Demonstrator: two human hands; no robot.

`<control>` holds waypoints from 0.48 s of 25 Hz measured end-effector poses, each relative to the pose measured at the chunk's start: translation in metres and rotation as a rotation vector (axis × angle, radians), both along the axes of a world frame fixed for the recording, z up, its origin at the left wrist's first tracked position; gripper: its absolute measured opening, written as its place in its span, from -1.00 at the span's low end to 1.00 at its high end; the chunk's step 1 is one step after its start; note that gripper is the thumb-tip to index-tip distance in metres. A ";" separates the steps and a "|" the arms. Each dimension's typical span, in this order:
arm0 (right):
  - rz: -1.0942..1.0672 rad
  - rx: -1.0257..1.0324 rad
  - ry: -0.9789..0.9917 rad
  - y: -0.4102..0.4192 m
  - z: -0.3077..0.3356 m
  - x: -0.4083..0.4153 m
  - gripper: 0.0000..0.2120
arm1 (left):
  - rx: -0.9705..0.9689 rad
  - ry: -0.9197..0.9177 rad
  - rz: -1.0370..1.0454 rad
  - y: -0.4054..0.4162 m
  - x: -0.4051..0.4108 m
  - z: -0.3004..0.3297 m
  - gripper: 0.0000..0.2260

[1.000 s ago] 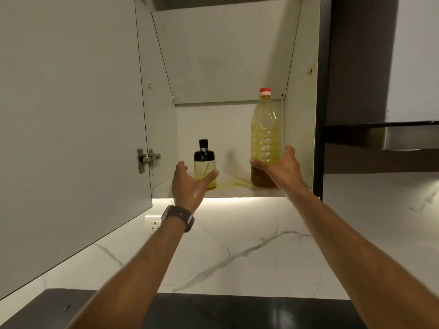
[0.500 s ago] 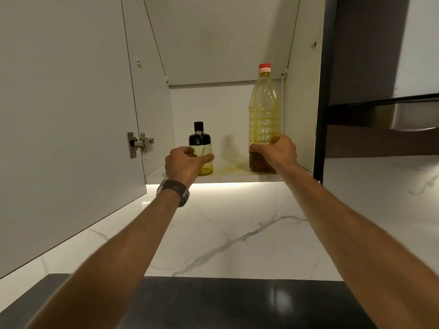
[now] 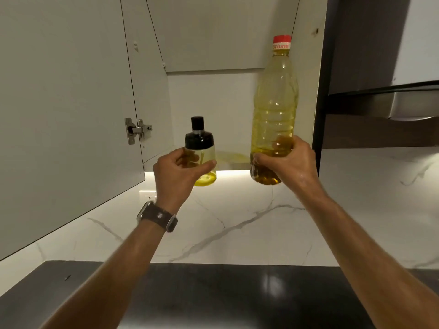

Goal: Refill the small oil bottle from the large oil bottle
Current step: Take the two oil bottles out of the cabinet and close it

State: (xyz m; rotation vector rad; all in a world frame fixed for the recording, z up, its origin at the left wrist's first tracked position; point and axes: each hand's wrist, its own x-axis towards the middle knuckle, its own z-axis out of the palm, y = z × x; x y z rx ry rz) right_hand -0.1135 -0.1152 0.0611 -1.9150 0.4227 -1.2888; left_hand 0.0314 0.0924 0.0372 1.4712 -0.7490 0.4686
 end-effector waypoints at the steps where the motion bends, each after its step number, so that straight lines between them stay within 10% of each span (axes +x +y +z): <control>1: 0.017 0.000 0.000 0.006 -0.013 -0.012 -0.31 | 0.000 0.010 -0.004 0.009 -0.007 -0.011 -0.59; 12: 0.121 0.120 0.250 0.086 -0.211 -0.104 -0.43 | 0.131 0.301 -0.134 0.093 -0.085 -0.202 -0.57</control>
